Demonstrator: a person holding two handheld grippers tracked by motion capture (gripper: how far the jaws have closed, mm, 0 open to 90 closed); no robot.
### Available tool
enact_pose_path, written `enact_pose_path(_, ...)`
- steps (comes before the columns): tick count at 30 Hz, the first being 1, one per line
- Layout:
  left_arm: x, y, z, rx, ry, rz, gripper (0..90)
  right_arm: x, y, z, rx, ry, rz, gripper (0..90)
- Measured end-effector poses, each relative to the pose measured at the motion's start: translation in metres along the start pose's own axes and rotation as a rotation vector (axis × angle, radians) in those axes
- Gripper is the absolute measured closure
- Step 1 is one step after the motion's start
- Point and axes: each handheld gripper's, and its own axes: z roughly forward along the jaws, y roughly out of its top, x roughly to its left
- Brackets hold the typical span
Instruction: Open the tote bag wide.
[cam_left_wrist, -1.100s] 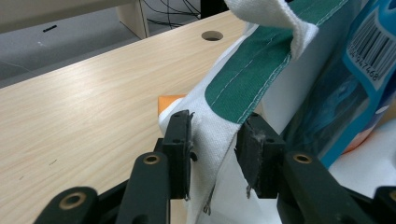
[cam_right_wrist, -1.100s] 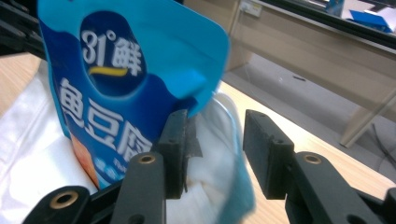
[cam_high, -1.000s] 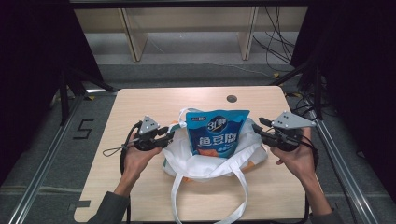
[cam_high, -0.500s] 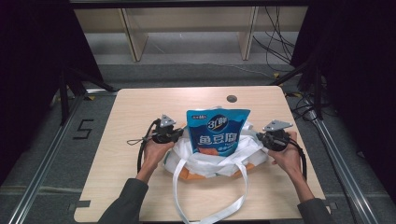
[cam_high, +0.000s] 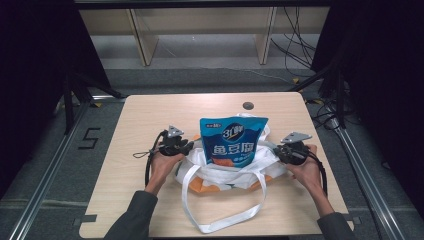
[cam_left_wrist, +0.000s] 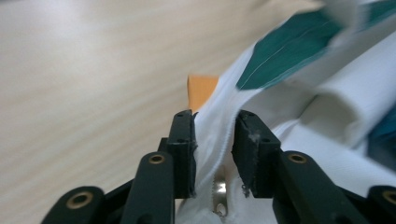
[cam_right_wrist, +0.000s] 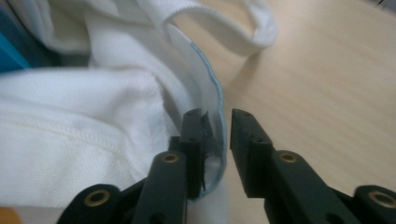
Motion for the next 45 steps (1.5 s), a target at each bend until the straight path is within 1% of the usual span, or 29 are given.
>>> enact_pose_path(1,-0.001,0.005,-0.008,-0.02,-0.001,0.012,66.7,-0.003,0.004,-0.007,-0.045,-0.009,-0.016,73.9)
enact_pose_path(2,-0.001,0.005,-0.008,-0.02,-0.001,0.012,67.0,-0.003,0.004,-0.007,-0.045,-0.009,-0.016,73.9)
enact_pose_path(3,-0.004,0.011,-0.016,-0.036,-0.005,0.03,69.0,-0.003,0.011,-0.024,-0.098,0.005,-0.009,73.9)
enact_pose_path(5,-0.01,0.02,-0.025,-0.071,-0.027,0.066,72.6,0.0,0.015,-0.031,-0.13,0.013,-0.009,74.5)
enact_pose_path(7,-0.017,0.025,-0.028,-0.049,-0.059,0.116,77.3,0.009,0.022,-0.043,-0.155,0.084,-0.023,78.0)
enact_pose_path(9,-0.025,0.026,-0.023,-0.047,-0.083,0.138,81.1,0.022,0.026,-0.049,-0.152,0.143,-0.047,82.3)
enact_pose_path(11,-0.03,0.026,-0.009,-0.011,-0.103,0.168,83.4,0.04,0.027,-0.05,-0.112,0.232,-0.089,87.3)
enact_pose_path(12,-0.028,0.028,-0.003,0.006,-0.111,0.187,83.3,0.046,0.027,-0.049,-0.111,0.262,-0.084,88.0)
enact_pose_path(13,-0.028,0.028,-0.003,0.006,-0.111,0.187,83.6,0.05,0.027,-0.047,-0.116,0.29,-0.111,88.3)
enact_pose_path(14,-0.024,0.03,0.002,0.023,-0.115,0.195,83.9,0.05,0.027,-0.047,-0.116,0.29,-0.111,88.3)
enact_pose_path(16,-0.012,0.035,0.015,0.019,-0.146,0.135,84.8,0.061,0.027,-0.045,-0.104,0.34,-0.121,88.4)
enact_pose_path(18,-0.005,0.037,0.024,-0.007,-0.142,0.069,85.9,0.073,0.026,-0.042,-0.066,0.352,-0.169,89.2)
enact_pose_path(20,0.006,0.037,0.031,-0.001,-0.131,0.061,86.9,0.083,0.021,-0.036,-0.008,0.344,-0.217,90.0)
enact_pose_path(21,0.018,0.033,0.042,-0.001,-0.13,-0.004,88.3,0.086,0.016,-0.032,0.008,0.344,-0.214,90.0)
enact_pose_path(22,0.024,0.029,0.048,0.02,-0.158,-0.035,89.1,0.089,0.011,-0.028,0.033,0.346,-0.215,90.0)
enact_pose_path(23,0.024,0.029,0.048,0.02,-0.158,-0.035,89.2,0.089,0.011,-0.028,0.033,0.346,-0.215,90.0)
enact_pose_path(26,0.029,0.02,0.063,0.048,-0.159,-0.057,89.3,0.1,-0.007,-0.016,0.106,0.345,-0.226,90.0)
enact_pose_path(27,0.03,0.018,0.069,0.063,-0.152,-0.083,89.4,0.105,-0.017,-0.01,0.142,0.362,-0.237,90.0)
enact_pose_path(31,0.025,0.021,0.068,0.055,-0.133,-0.079,89.3,0.102,-0.02,-0.013,0.14,0.353,-0.221,90.0)
enact_pose_path(33,0.021,0.026,0.058,0.041,-0.13,-0.058,82.8,0.1,-0.016,-0.019,0.126,0.36,-0.216,90.0)
enact_pose_path(35,0.015,0.03,0.045,0.025,-0.115,-0.012,81.2,0.096,-0.005,-0.036,0.06,0.364,-0.204,89.8)
enact_pose_path(36,0.01,0.033,0.031,-0.008,-0.141,0.002,80.8,0.087,0.011,-0.054,-0.038,0.356,-0.227,88.8)
enact_pose_path(37,0.01,0.033,0.031,-0.008,-0.141,0.002,80.7,0.087,0.011,-0.054,-0.038,0.356,-0.227,88.8)
enact_pose_path(39,-0.002,0.034,0.008,-0.023,-0.151,0.047,80.1,0.066,0.028,-0.066,-0.137,0.285,-0.185,88.5)
enact_pose_path(40,-0.002,0.034,0.008,-0.023,-0.151,0.047,79.9,0.057,0.033,-0.065,-0.155,0.259,-0.18,88.4)
enact_pose_path(41,-0.007,0.032,0.001,-0.023,-0.152,0.07,79.7,0.048,0.036,-0.062,-0.166,0.225,-0.157,88.2)
enact_pose_path(42,-0.012,0.031,-0.005,-0.011,-0.156,0.094,79.7,0.048,0.036,-0.062,-0.166,0.225,-0.157,88.2)
enact_pose_path(44,-0.023,0.024,-0.016,0.003,-0.16,0.113,79.8,0.025,0.044,-0.042,-0.171,0.133,-0.095,87.9)
enact_pose_path(45,-0.03,0.021,-0.019,0.006,-0.153,0.128,79.8,0.025,0.044,-0.042,-0.171,0.133,-0.095,87.9)
